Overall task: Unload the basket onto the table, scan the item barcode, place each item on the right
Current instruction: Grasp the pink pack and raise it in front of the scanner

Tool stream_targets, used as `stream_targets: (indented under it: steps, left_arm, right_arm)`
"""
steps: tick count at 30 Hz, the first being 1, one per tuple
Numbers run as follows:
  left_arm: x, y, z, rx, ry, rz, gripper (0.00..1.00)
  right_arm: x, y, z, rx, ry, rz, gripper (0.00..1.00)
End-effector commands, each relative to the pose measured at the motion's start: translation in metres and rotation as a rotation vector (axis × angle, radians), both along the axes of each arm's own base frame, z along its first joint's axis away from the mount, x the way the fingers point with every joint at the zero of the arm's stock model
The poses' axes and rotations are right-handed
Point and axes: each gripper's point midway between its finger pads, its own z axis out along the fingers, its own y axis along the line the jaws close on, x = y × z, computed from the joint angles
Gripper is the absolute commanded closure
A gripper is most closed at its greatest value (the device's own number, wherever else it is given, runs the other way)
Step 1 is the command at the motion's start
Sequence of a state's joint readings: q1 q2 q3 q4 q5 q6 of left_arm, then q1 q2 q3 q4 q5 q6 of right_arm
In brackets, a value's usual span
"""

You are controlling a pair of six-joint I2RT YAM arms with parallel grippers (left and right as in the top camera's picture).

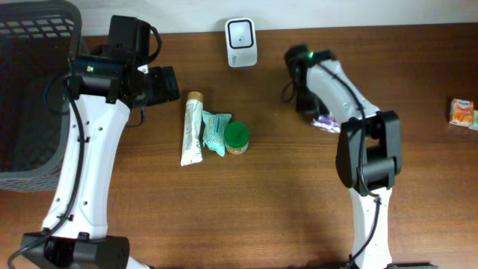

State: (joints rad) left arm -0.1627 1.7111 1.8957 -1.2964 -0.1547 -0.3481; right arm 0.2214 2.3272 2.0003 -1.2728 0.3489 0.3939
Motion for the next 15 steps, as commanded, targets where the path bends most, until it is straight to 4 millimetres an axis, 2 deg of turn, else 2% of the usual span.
stream_targets:
  steps: [1, 4, 7, 8, 10, 12, 14, 15]
  left_arm:
    - [0.000, -0.001, -0.001, 0.009, 0.001, -0.005, 0.01]
    - [0.000, -0.001, -0.001, 0.008, 0.001, -0.006, 0.01]
    - [0.000, -0.001, -0.001, 0.009, 0.001, -0.005, 0.01]
    - [0.000, -0.001, 0.000, 0.009, 0.001, -0.005, 0.01]
    - [0.000, -0.001, -0.001, 0.009, 0.001, -0.005, 0.01]
    - [0.000, -0.001, -0.001, 0.008, 0.001, -0.006, 0.01]
    - [0.000, -0.001, -0.001, 0.009, 0.001, -0.005, 0.01]
    - [0.000, -0.001, -0.001, 0.009, 0.001, -0.005, 0.01]
  right_arm:
    - [0.027, 0.053, 0.080, 0.433, -0.102, 0.159, 0.95]
    - [0.026, 0.077, 0.114, 0.778, -0.116, 0.241, 0.95]
    - [0.016, 0.086, 0.120, 1.150, -0.085, 0.250, 0.94]
    - [0.012, 0.086, 0.119, 1.277, -0.088, 0.257, 0.92]
    - [0.006, 0.070, 0.096, 1.401, -0.073, 0.161, 0.88]
    - [0.001, 0.050, 0.070, 1.400, -0.067, 0.093, 0.80]
    - [-0.001, 0.012, 0.044, 1.293, -0.067, 0.011, 0.51]
    - [-0.003, -0.016, 0.029, 1.163, -0.048, -0.066, 0.41]
